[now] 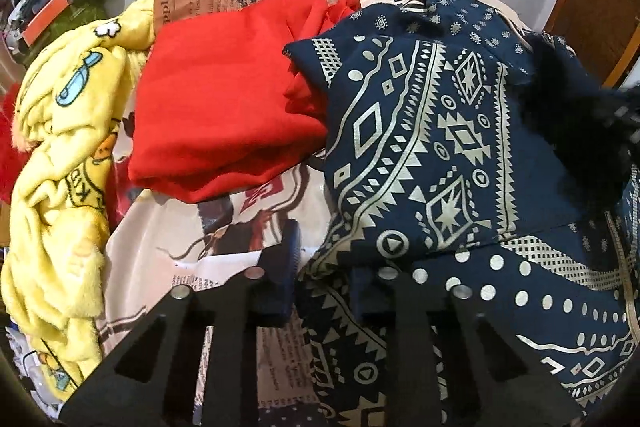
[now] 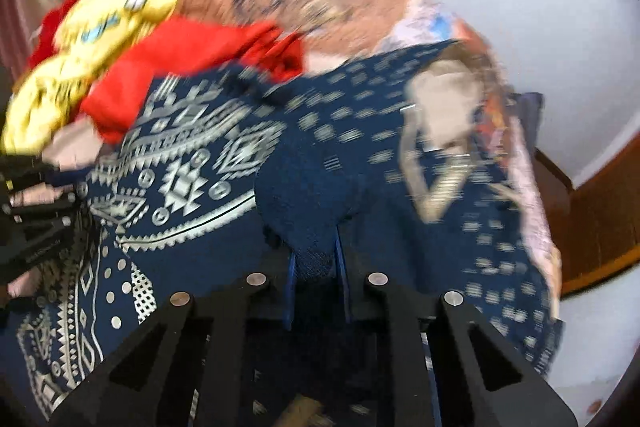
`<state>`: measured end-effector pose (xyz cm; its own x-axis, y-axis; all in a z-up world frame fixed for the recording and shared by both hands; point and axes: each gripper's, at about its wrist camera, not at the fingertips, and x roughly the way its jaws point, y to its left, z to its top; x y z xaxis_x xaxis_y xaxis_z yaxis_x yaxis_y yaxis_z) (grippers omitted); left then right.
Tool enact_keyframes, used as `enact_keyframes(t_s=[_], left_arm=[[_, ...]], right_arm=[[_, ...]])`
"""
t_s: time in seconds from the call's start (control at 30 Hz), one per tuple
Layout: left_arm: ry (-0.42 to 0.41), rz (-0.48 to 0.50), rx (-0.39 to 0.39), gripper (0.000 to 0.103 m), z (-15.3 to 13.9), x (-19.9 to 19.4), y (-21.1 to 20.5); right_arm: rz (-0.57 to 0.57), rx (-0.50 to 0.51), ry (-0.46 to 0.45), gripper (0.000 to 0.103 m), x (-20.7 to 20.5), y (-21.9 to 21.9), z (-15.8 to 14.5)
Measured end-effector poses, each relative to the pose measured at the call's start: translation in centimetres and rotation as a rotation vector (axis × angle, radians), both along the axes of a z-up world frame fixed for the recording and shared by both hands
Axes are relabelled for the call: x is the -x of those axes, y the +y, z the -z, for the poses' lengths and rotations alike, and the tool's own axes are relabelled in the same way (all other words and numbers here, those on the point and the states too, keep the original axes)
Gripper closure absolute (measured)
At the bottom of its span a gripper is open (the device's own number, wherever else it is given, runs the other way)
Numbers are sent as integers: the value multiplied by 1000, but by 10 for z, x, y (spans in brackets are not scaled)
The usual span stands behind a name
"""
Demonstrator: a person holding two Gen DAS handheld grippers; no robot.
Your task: Fold large clothes
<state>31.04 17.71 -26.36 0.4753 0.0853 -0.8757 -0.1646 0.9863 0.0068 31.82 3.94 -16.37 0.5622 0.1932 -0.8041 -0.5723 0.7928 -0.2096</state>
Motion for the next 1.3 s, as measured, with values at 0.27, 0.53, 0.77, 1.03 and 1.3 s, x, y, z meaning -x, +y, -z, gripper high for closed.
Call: enact_keyframes(t_s=[0.27, 0.53, 0.77, 1.03, 1.3], left_arm=[[-12, -98, 71, 82, -7, 11, 17], [14, -150, 68, 76, 1, 15, 19], [24, -156, 18, 69, 3, 15, 16], [54, -112, -38, 67, -2, 22, 9], [44, -46, -78, 63, -29, 37, 0]], right_arm=[[189, -206, -69, 88, 7, -93, -63], [341, -288, 6, 91, 10, -170, -49], [449, -323, 204, 92, 7, -216, 7], [448, -327, 292, 91, 15, -227, 28], [434, -258, 269, 60, 21, -240, 1]])
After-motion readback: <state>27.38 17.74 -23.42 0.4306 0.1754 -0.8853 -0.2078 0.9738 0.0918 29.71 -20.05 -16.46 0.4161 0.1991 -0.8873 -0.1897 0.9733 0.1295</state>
